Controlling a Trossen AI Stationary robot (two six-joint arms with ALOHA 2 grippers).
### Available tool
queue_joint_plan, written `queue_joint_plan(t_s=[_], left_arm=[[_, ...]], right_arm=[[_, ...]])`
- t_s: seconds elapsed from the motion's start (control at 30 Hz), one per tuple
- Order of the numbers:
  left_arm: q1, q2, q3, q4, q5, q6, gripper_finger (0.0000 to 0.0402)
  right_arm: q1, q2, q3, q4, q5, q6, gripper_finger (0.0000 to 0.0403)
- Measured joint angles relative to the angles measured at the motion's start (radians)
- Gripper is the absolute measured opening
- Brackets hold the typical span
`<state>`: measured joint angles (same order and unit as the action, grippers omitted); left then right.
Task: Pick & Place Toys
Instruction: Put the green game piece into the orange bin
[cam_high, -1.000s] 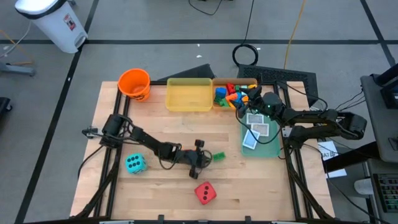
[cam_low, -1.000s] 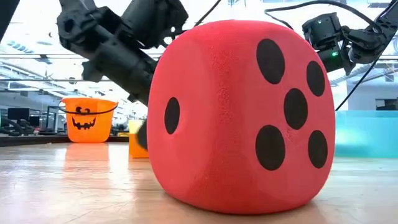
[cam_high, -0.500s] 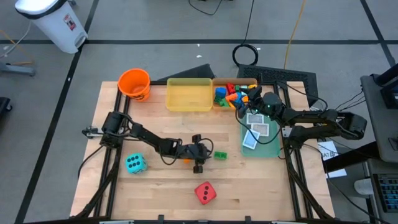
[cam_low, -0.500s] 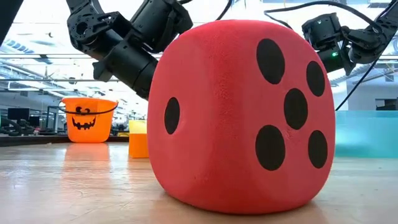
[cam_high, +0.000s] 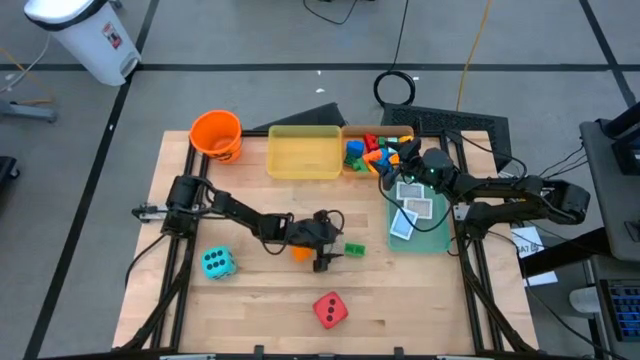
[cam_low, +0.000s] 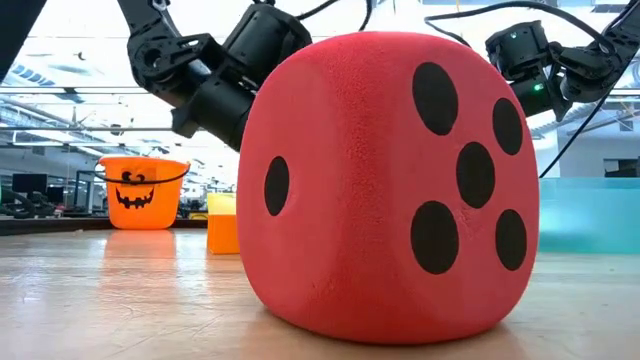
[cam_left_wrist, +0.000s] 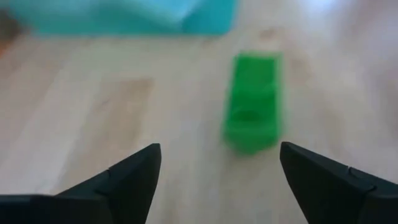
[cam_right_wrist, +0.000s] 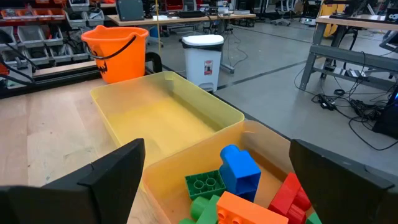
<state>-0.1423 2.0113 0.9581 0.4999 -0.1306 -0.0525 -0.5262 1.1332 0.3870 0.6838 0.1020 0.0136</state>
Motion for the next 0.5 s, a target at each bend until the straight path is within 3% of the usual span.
queue_joint_plan(t_s=[0.1, 0.5], left_arm=[[0.015, 0.001, 0.0, 0.07, 0.113, -0.005, 0.0336], [0.016, 0.075, 0.06, 0.108, 0.122, 0.069, 0.0299]], right_arm=[[0.0, 0.0, 0.0, 0.0, -0.001, 0.0, 0.0368], [0.003, 0.0, -0.001, 0.001, -0.001, 0.001, 0.0368]])
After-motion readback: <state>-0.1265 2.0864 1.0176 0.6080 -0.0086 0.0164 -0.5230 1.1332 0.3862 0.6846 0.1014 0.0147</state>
